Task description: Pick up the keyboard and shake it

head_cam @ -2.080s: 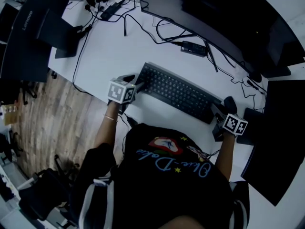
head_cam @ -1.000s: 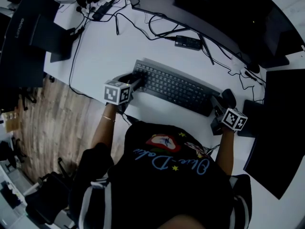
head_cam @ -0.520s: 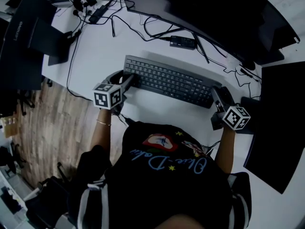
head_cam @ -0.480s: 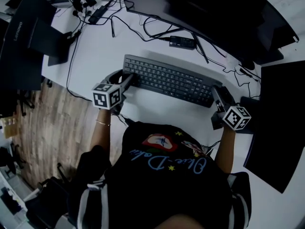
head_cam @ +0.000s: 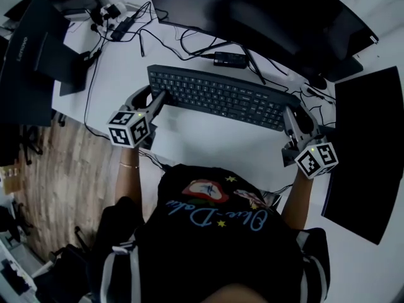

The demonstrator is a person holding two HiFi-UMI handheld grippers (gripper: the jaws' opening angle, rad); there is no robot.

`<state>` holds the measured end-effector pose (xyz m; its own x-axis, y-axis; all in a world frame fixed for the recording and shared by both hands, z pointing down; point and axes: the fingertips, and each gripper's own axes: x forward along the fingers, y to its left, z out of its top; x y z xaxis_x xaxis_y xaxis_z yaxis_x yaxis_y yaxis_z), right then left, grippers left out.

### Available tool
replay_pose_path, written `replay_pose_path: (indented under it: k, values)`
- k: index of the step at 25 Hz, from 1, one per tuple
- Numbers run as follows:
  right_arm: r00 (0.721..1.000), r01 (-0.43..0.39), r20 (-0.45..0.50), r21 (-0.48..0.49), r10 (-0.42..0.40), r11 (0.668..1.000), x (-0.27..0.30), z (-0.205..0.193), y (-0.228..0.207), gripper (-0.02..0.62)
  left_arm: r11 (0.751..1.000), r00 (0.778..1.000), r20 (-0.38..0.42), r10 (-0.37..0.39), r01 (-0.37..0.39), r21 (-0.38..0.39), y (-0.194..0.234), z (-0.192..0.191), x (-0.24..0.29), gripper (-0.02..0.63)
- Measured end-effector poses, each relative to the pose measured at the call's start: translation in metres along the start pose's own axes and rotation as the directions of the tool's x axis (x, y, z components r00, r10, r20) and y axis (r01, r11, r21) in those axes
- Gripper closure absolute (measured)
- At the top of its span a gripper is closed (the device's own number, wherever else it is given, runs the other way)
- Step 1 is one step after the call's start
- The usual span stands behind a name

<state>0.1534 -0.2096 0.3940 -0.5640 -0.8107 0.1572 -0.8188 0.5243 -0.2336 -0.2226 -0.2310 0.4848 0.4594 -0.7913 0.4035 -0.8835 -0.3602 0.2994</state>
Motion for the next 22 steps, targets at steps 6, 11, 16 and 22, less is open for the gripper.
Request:
replay_pose_path:
  k: [6, 11, 16, 22]
  values:
    - [0.995, -0.016, 0.100, -0.136, 0.030, 0.991, -0.014, 0.039, 0.023, 0.472, 0.999, 0.996, 0.073, -0.044, 0.045, -0.006, -0.006, 0.016, -0.004, 0.411]
    - [0.987, -0.009, 0.152, -0.237, 0.046, 0.972, -0.020, 0.063, 0.039, 0.476, 0.997, 0.990, 0.122, -0.075, 0.076, -0.006, -0.008, 0.029, -0.003, 0.411]
    - [0.978, -0.013, 0.195, -0.310, 0.076, 0.951, -0.027, 0.079, 0.049, 0.479, 0.995, 0.982, 0.165, -0.096, 0.096, 0.005, -0.011, 0.039, -0.002, 0.411]
    - [0.966, -0.017, 0.229, -0.408, 0.120, 0.913, -0.030, 0.095, 0.062, 0.482, 0.994, 0.972, 0.206, -0.110, 0.109, 0.015, -0.012, 0.050, 0.000, 0.411]
